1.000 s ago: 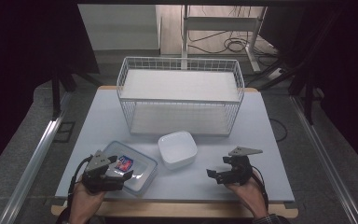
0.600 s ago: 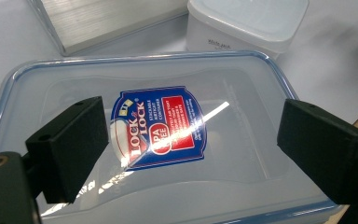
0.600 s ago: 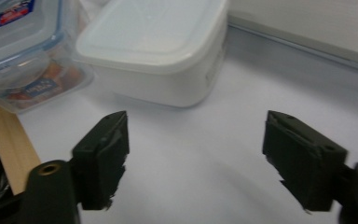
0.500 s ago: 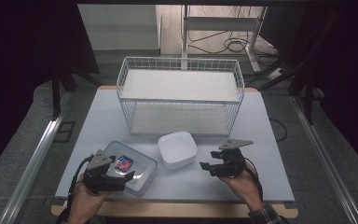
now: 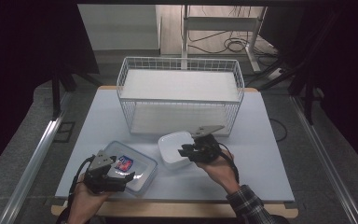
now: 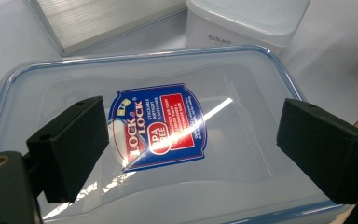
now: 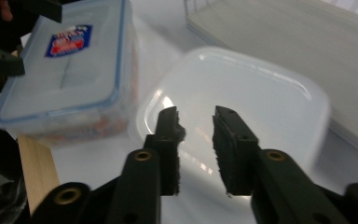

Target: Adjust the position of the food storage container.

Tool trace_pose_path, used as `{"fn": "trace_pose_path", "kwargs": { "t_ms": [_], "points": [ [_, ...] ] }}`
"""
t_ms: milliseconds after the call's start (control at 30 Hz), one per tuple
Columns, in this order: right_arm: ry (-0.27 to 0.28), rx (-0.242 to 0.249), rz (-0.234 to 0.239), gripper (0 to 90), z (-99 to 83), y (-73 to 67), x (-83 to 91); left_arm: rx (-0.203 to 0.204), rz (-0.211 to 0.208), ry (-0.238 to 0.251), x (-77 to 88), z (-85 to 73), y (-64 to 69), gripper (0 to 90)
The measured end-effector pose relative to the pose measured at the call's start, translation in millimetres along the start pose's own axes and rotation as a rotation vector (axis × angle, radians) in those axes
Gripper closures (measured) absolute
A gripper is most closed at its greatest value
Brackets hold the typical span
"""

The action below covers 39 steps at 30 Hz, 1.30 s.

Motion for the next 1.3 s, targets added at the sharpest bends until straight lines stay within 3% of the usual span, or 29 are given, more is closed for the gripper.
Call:
{"fn": "trace_pose_path", "kwargs": {
  "t_ms": [233,400,567,667,700,767,1000,1133,1300],
  "points": [
    [-0.024,0.039,0.027,87.8,26.3,-11.9,-36.9,0.011,0.013,0.008,0.9,0.2,-2.2,8.8],
    [-0.048,0.063,0.043,88.5,37.9,-18.4,-63.4,0.005,0.019,0.003,0.3,-0.2,-2.1,8.8],
    [-0.107,0.094,0.048,88.5,40.8,-26.9,-86.5,0.007,0.02,0.01,1.2,0.0,-2.6,8.9],
    [-0.148,0.124,0.027,88.4,39.1,-28.0,-97.5,0.009,0.02,0.01,1.4,-0.2,-3.0,8.9],
    [-0.156,0.133,0.013,88.8,38.3,-26.1,-99.3,0.01,0.02,0.012,1.4,-0.1,-3.0,8.9],
    [-0.144,0.104,0.03,88.8,38.3,-22.9,-99.5,0.011,0.02,0.012,1.5,0.0,-3.1,9.1],
    [-0.136,0.086,-0.065,88.8,38.3,-3.9,-92.2,0.007,0.026,0.012,1.1,0.1,-2.7,9.2],
    [-0.128,0.053,-0.099,88.8,37.0,10.1,-85.9,0.001,0.03,0.011,1.3,0.1,-2.5,9.3],
    [-0.138,0.052,-0.143,88.8,31.9,19.9,-75.2,-0.002,0.033,0.013,1.6,0.3,-2.5,9.7]
  ]
}}
Point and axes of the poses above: each handheld gripper's, and its own axes: x roughly backward along the jaws, z roughly out of its top, y roughly to its right, the point moved 4 cm from there along -x, roughly forward along the jaws, and after that the axes turned 4 degrees about -x, right-handed, at the moved point
